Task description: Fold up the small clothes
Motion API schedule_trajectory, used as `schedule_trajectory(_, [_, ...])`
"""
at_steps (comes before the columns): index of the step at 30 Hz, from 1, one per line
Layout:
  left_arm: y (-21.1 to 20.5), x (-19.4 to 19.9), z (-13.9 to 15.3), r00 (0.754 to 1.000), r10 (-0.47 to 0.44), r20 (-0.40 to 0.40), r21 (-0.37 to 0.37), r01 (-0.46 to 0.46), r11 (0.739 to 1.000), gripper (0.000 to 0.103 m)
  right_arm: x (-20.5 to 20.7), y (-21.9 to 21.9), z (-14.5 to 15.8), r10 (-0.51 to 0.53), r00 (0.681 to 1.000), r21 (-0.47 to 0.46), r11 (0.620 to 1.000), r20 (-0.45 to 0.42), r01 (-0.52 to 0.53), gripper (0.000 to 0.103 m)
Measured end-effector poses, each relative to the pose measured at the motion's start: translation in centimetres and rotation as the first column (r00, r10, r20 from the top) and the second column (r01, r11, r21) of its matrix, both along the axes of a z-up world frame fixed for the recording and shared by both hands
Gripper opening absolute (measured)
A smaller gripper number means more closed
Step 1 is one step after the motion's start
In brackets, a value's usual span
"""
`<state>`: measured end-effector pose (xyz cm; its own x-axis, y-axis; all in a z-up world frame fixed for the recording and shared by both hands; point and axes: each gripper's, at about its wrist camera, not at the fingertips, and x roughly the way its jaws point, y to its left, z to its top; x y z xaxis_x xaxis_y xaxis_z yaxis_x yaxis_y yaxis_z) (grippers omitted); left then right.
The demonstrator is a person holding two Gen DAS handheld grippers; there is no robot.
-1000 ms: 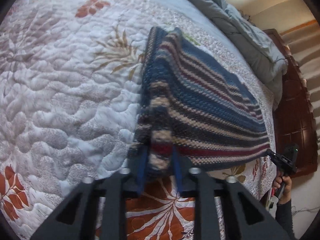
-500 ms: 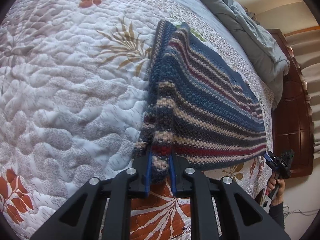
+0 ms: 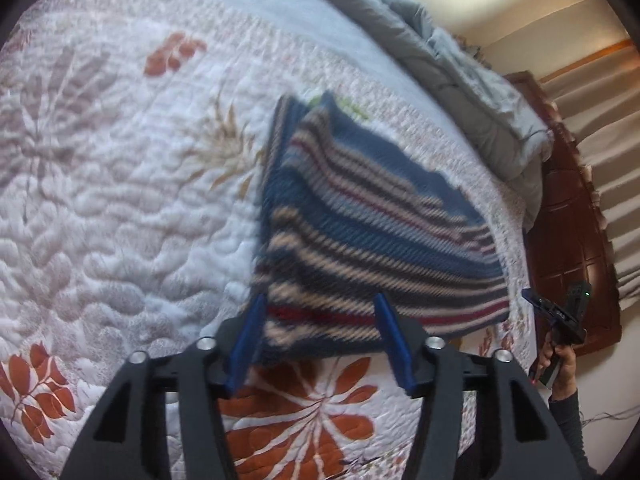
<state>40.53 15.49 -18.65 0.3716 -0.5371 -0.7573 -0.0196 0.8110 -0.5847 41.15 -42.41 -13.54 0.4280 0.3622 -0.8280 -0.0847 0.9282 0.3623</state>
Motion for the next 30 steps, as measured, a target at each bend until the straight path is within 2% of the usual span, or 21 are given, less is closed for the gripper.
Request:
schedule_trajectory(3, [-0.6, 0.2, 0.6, 0.999, 0.040, 0.033, 0.006, -0.040, 0.999, 0.075, 4.0, 1.8, -1.0, 0.013, 0.999, 0.030, 0.999, -0.033, -0.012, 0.032])
schedule_trajectory(6, [-1.7, 0.4, -0.2, 0.996, 0.087, 0.031, 0.076, -0.089, 0.993, 0.078, 8.0, 2.7, -3.1, -0.011, 0.997, 0.079, 0.997, -0.073, 0.016, 0.032])
schedule_trajectory(9, [-1.9, 0.4, -1.7, 0.991, 0.135, 0.005, 0.054, -0.135, 0.989, 0.082, 10.5, 2.4, -5.7, -0.052, 0.989, 0.085, 0.994, -0.138, 0.064, 0.032])
schedule_trajectory(11, [-2.0, 0.3, -2.5, 0.989, 0.146, -0.007, 0.042, -0.146, 0.988, 0.083, 11.3, 1.8, -7.3, -0.086, 0.980, 0.049, 0.994, -0.177, 0.096, 0.029])
schedule_trajectory(13, [-2.2, 0.0, -3.1, 0.987, 0.161, -0.002, 0.058, -0.160, 0.985, 0.085, 11.7, 0.9, -8.5, -0.114, 0.972, 0.046, 0.991, -0.207, 0.126, 0.016])
schedule_trajectory(15, [-2.5, -0.2, -3.2, 0.986, 0.165, 0.012, 0.085, -0.166, 0.982, 0.086, 11.7, 0.7, -8.1, -0.121, 0.972, 0.046, 0.990, -0.200, 0.133, 0.018])
schedule_trajectory(16, [-2.6, -0.4, -3.2, 0.985, 0.172, 0.014, 0.097, -0.172, 0.980, 0.086, 11.7, 1.0, -7.6, -0.124, 0.974, 0.046, 0.990, -0.190, 0.135, 0.026])
schedule_trajectory(18, [-3.0, -0.8, -3.3, 0.983, 0.181, 0.026, 0.129, -0.183, 0.975, 0.086, 11.5, 2.5, -5.9, -0.095, 0.983, 0.042, 0.994, -0.155, 0.103, 0.033])
schedule_trajectory(21, [-3.7, -1.4, -3.0, 0.979, 0.193, 0.061, 0.176, -0.201, 0.964, 0.086, 11.5, 6.9, -3.8, -0.002, 0.992, 0.025, 1.000, -0.126, 0.005, 0.034])
schedule_trajectory(23, [-4.3, -2.1, -2.3, 0.975, 0.188, 0.115, 0.204, -0.209, 0.956, 0.086, 10.6, 10.3, -2.3, 0.056, 0.994, 0.009, 0.998, -0.091, -0.055, 0.039])
schedule_trajectory(24, [-4.4, -2.3, -1.9, 0.974, 0.182, 0.135, 0.213, -0.207, 0.955, 0.086, 9.6, 12.8, -1.7, 0.102, 0.993, 0.008, 0.995, -0.063, -0.102, 0.046])
schedule_trajectory(25, [-4.5, -2.4, -1.6, 0.973, 0.174, 0.150, 0.224, -0.205, 0.953, 0.086, 8.6, 14.6, -1.4, 0.139, 0.989, -0.002, 0.990, -0.045, -0.139, 0.052])
schedule_trajectory(28, [-4.5, -2.9, 0.0, 0.968, 0.157, 0.195, 0.262, -0.206, 0.943, 0.086, 4.3, 22.1, -2.0, 0.290, 0.957, -0.052, 0.956, 0.008, -0.289, 0.054])
schedule_trajectory(30, [-4.3, -3.4, 1.6, 0.957, 0.151, 0.247, 0.281, -0.220, 0.934, 0.086, 1.6, 26.5, -3.3, 0.352, 0.936, -0.043, 0.935, 0.019, -0.351, 0.054])
